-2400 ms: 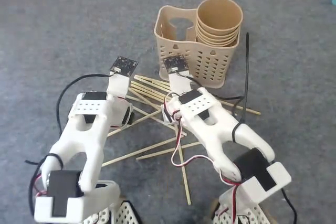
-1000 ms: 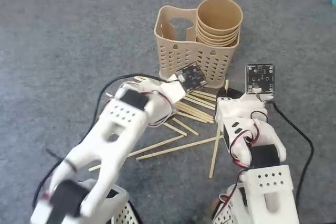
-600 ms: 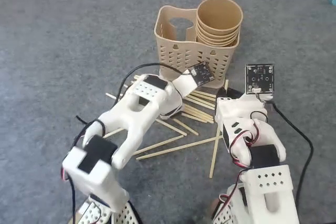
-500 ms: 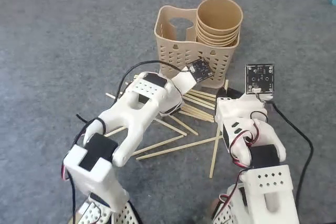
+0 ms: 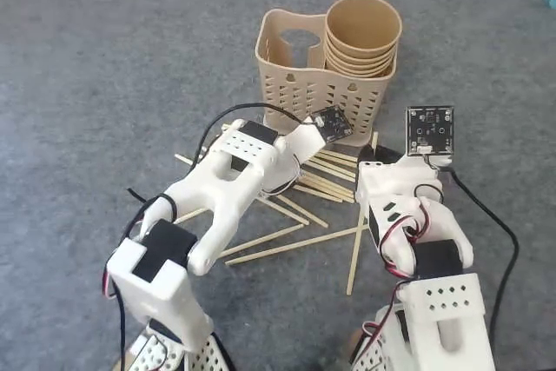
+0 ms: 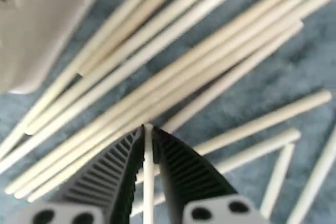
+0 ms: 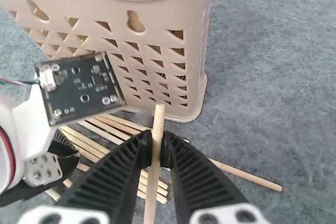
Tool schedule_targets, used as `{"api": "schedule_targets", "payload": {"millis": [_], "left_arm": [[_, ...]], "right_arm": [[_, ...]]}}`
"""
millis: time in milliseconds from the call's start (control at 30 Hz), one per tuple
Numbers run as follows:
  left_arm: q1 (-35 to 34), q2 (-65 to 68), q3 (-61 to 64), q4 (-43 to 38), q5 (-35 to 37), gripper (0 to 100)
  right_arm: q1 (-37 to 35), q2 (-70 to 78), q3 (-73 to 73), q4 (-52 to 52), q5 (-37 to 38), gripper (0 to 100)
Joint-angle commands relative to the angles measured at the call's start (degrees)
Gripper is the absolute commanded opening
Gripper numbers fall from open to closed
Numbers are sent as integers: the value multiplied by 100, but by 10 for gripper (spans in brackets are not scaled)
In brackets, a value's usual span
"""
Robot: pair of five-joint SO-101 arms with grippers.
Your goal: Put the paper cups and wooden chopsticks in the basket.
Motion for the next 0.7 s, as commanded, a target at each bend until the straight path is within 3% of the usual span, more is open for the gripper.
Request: {"api": "schedule_targets", "payload": {"millis": [0, 133, 667], "left_arm": [[53, -281, -233, 149, 35, 13], [9, -976, -224, 369, 527, 13], [0, -4316, -224, 1521, 580, 13]], "right_arm": [[48, -198, -9, -110, 9, 8], [48, -198, -9, -119, 9, 8], [48, -189, 0, -119, 9, 8]]}}
